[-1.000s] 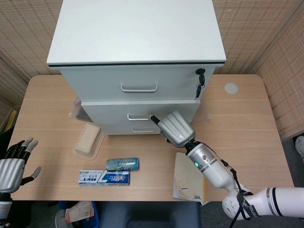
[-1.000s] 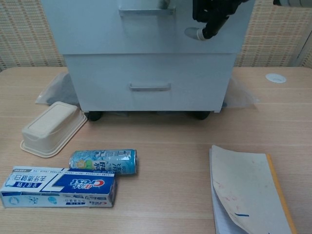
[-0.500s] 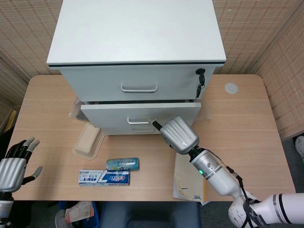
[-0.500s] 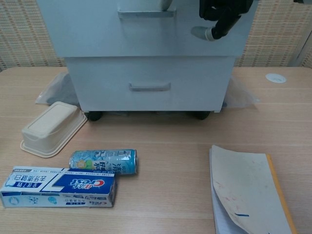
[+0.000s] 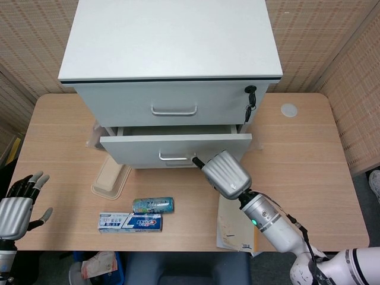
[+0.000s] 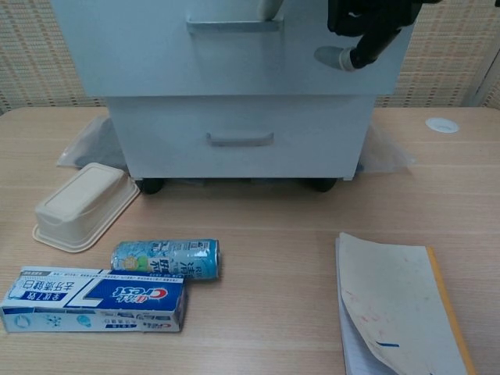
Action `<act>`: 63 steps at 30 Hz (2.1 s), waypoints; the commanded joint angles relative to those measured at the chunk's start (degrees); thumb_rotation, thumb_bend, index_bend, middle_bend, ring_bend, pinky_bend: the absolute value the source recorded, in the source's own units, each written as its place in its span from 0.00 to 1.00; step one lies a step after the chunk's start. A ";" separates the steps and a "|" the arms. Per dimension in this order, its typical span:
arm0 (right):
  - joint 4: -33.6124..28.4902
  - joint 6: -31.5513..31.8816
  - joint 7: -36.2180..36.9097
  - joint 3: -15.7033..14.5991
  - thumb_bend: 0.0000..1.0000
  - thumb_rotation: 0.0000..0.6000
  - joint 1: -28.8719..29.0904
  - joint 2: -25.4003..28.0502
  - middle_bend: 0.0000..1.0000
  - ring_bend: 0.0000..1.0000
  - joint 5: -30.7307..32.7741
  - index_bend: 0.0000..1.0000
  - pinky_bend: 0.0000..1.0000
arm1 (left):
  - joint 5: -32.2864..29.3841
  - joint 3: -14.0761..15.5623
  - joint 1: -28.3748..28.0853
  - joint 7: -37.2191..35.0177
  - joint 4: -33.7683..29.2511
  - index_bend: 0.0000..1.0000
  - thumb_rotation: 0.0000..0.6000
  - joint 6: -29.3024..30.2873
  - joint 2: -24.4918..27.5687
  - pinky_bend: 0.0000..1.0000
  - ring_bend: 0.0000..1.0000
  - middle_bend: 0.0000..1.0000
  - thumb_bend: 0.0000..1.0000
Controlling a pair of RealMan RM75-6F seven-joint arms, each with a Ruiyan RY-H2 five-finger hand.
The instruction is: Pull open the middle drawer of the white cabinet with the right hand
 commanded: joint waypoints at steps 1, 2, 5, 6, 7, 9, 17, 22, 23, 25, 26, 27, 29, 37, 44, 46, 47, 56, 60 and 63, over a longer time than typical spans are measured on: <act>-0.19 0.18 -0.17 -0.16 0.41 1.00 -0.16 0.02 0.93 0.95 -0.13 0.20 0.85 | 0.03 0.03 0.01 -0.02 0.06 0.12 1.00 0.01 0.02 0.14 0.10 0.11 0.26; -0.30 0.29 -0.30 -0.27 0.41 1.00 -0.25 0.03 0.93 0.95 -0.32 0.20 0.85 | 0.10 0.03 0.02 -0.08 0.08 0.12 1.00 0.08 0.02 0.14 0.10 0.11 0.26; -0.82 0.56 -0.61 -0.62 0.41 1.00 -0.55 0.09 0.93 0.95 -1.07 0.20 0.85 | 0.10 0.04 0.07 -0.21 0.11 0.12 1.00 0.18 0.00 0.14 0.10 0.11 0.26; -0.99 0.65 -0.69 -0.75 0.41 1.00 -0.66 0.12 0.93 0.95 -1.38 0.20 0.85 | 0.10 0.05 0.08 -0.22 0.12 0.12 1.00 0.19 0.00 0.14 0.10 0.11 0.26; -1.25 0.75 -0.84 -0.96 0.41 1.00 -0.83 0.20 0.93 0.95 -1.78 0.20 0.85 | 0.11 0.09 0.08 -0.23 0.13 0.12 1.00 0.15 -0.01 0.14 0.10 0.11 0.26; -1.62 0.91 -1.07 -1.30 0.41 1.00 -1.12 0.28 0.93 0.95 -2.44 0.20 0.85 | 0.10 0.10 0.05 -0.22 0.19 0.12 1.00 0.09 -0.02 0.14 0.10 0.11 0.26; -3.55 1.84 -2.57 -2.88 0.41 1.00 -2.62 0.68 0.93 0.95 -5.48 0.20 0.85 | 0.10 0.13 0.04 -0.39 0.34 0.12 1.00 0.07 -0.19 0.14 0.10 0.11 0.26; -4.64 2.23 -3.44 -3.66 0.41 1.00 -3.51 0.92 0.93 0.95 -6.67 0.20 0.85 | 0.14 0.13 -0.04 -0.38 0.30 0.12 1.00 -0.02 -0.20 0.14 0.10 0.11 0.26; -4.88 2.34 -3.50 -3.79 0.41 1.00 -3.75 0.98 0.93 0.95 -7.07 0.20 0.85 | 0.16 0.12 -0.08 -0.34 0.30 0.12 1.00 -0.06 -0.20 0.14 0.10 0.11 0.26; -5.25 2.45 -3.69 -4.06 0.41 1.00 -4.15 1.13 0.93 0.95 -7.90 0.20 0.85 | 0.13 0.12 -0.13 -0.30 0.28 0.12 1.00 -0.16 -0.18 0.14 0.10 0.11 0.26; -5.40 2.46 -3.83 -4.22 0.41 1.00 -4.32 1.21 0.93 0.95 -8.23 0.20 0.85 | 0.14 0.12 -0.15 -0.28 0.27 0.12 1.00 -0.17 -0.16 0.14 0.10 0.11 0.26; -5.56 2.46 -3.93 -4.36 0.41 1.00 -4.49 1.29 0.93 0.95 -8.51 0.20 0.85 | 0.15 0.11 -0.16 -0.28 0.27 0.12 1.00 -0.15 -0.17 0.14 0.10 0.11 0.26; -5.96 2.42 -4.17 -4.70 0.41 1.00 -4.87 1.47 0.93 0.95 -9.18 0.20 0.85 | 0.13 0.10 -0.20 -0.29 0.26 0.12 1.00 -0.21 -0.19 0.14 0.10 0.11 0.26; -7.47 2.13 -4.52 -6.12 0.41 1.00 -6.56 1.97 0.93 0.95 -12.47 0.20 0.85 | -0.10 0.11 -0.27 -0.25 0.22 0.12 1.00 -0.46 -0.16 0.14 0.10 0.11 0.26; -8.45 1.95 -4.90 -7.34 0.41 1.00 -8.31 2.35 0.93 0.95 -16.30 0.20 0.85 | -0.08 0.16 -0.20 -0.18 0.17 0.12 1.00 -0.32 -0.16 0.14 0.10 0.11 0.26; -8.45 1.87 -4.51 -7.71 0.41 1.00 -8.94 2.45 0.93 0.95 -17.92 0.20 0.85 | -0.08 0.14 -0.17 -0.16 0.17 0.12 1.00 -0.24 -0.18 0.14 0.10 0.11 0.26; -8.45 1.81 -4.34 -7.91 0.41 1.00 -9.22 2.54 0.93 0.95 -18.71 0.20 0.85 | -0.08 0.16 -0.16 -0.14 0.15 0.12 1.00 -0.23 -0.16 0.14 0.10 0.11 0.26; -8.45 1.60 -1.61 -9.76 0.41 1.00 -12.49 3.93 0.93 0.96 -26.58 0.20 0.85 | 0.06 0.24 -0.10 0.02 -0.09 0.11 1.00 -0.11 -0.08 0.14 0.10 0.11 0.26; -8.45 3.06 -0.24 -10.31 0.41 1.00 -14.70 5.32 0.93 0.96 -30.22 0.20 0.85 | 0.13 0.22 -0.09 -0.09 -0.19 0.12 1.00 -0.02 0.01 0.14 0.10 0.11 0.26; -8.45 5.27 0.57 -11.68 0.41 1.00 -17.62 7.60 0.89 0.94 -33.11 0.20 0.85 | 0.08 0.17 -0.05 -0.28 -0.08 0.12 1.00 0.06 0.08 0.14 0.10 0.11 0.26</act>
